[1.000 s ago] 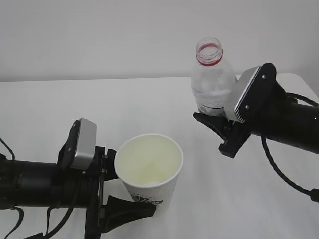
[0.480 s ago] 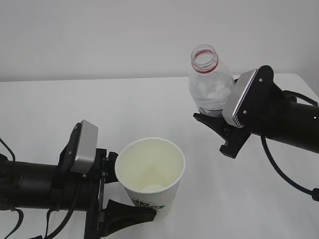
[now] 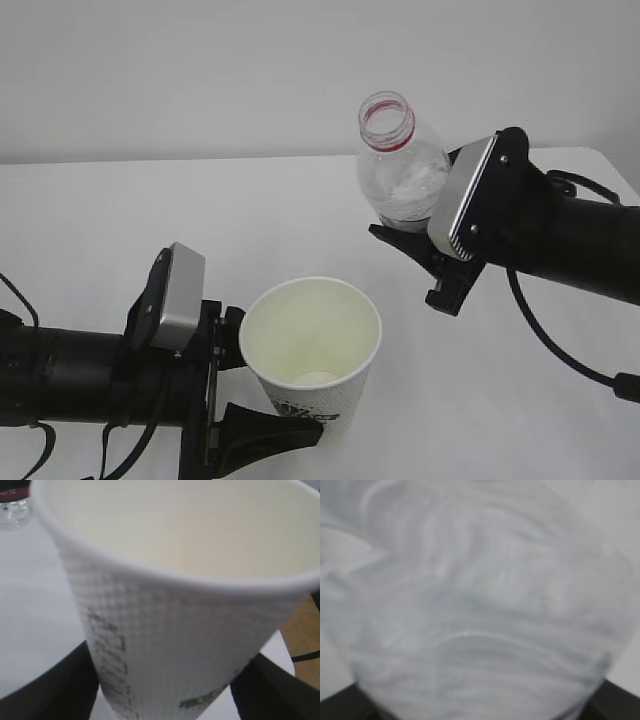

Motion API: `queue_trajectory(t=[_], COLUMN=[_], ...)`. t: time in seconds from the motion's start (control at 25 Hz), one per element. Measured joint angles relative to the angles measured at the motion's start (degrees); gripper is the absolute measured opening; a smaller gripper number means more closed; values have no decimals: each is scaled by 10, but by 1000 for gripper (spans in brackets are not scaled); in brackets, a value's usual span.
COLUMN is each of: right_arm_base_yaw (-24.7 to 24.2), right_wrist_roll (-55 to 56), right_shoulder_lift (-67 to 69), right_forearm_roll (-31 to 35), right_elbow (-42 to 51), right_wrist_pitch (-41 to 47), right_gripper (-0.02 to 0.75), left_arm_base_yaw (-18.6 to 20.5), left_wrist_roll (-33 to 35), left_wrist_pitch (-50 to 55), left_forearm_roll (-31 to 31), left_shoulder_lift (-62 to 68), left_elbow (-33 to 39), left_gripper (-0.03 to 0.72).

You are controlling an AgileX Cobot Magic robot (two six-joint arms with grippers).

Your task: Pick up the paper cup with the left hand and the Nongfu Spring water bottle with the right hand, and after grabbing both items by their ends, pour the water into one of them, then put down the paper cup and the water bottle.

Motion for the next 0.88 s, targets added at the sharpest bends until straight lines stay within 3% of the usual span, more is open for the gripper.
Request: queue_trajectory(t=[0.88], right_arm_base_yaw=[17], right_wrist_roll=[-117], right_shoulder_lift=[8], right_forearm_roll=[42], right_elbow=[-1], right_wrist_pitch=[2], right_gripper=[498], left_arm_base_yaw=[0], left_wrist_roll=[0], left_wrist_pitch=[0], left_forearm_roll=[5], left_shoulder_lift=[0], left_elbow=[0], left_gripper=[555])
